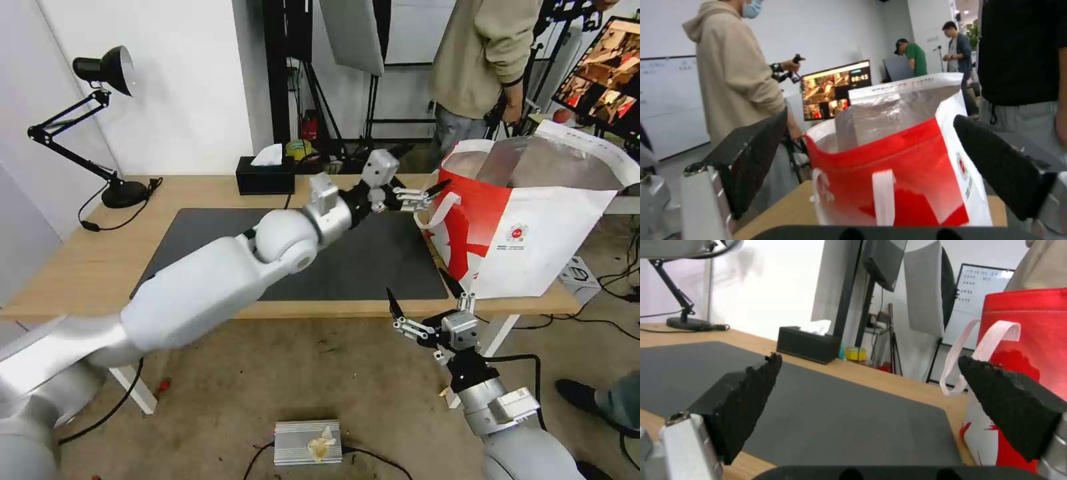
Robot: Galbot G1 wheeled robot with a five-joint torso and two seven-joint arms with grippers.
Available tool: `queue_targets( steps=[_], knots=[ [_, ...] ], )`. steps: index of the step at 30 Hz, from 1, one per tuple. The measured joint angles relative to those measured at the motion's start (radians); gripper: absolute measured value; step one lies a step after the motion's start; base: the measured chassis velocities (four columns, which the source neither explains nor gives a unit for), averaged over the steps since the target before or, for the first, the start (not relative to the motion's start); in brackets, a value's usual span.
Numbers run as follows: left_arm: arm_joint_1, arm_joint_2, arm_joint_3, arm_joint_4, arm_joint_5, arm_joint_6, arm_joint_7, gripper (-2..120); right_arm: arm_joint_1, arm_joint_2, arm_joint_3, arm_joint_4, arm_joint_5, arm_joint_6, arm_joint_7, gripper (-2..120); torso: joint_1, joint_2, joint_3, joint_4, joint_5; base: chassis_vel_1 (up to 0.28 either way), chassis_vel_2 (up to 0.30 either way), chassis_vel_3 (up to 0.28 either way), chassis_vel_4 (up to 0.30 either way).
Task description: Pick up the trash from the table and place it into the takeout bag.
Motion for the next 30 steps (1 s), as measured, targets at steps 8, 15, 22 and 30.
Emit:
queue_targets(
  steps=[8,15,22,30],
  knots=[
    [0.155,0.133,-0.148,-0.147,0.047,-0.009,-0.004,100,0.000,0.000,0.000,0.000,0.000,0.000,0.000,100,0.000,0.000,0.000,0.0003,0.0000,0.000,0.000,0.000,0.000],
    [0.372,0.244,-0.330,-0.259,0.083,-0.020,0.003,100,0.000,0.000,0.000,0.000,0.000,0.000,0.000,100,0.000,0.000,0.000,0.0001,-0.0001,0.000,0.000,0.000,0.000],
    [0.739,0.299,-0.660,-0.388,0.152,-0.042,0.017,100,0.000,0.000,0.000,0.000,0.000,0.000,0.000,100,0.000,0.000,0.000,0.0004,0.0000,0.000,0.000,0.000,0.000],
    [1.049,0.201,-0.889,-0.487,0.272,-0.084,0.002,100,0.000,0.000,0.000,0.000,0.000,0.000,0.000,100,0.000,0.000,0.000,0.0000,0.0005,0.000,0.000,0.000,0.000]
  ],
)
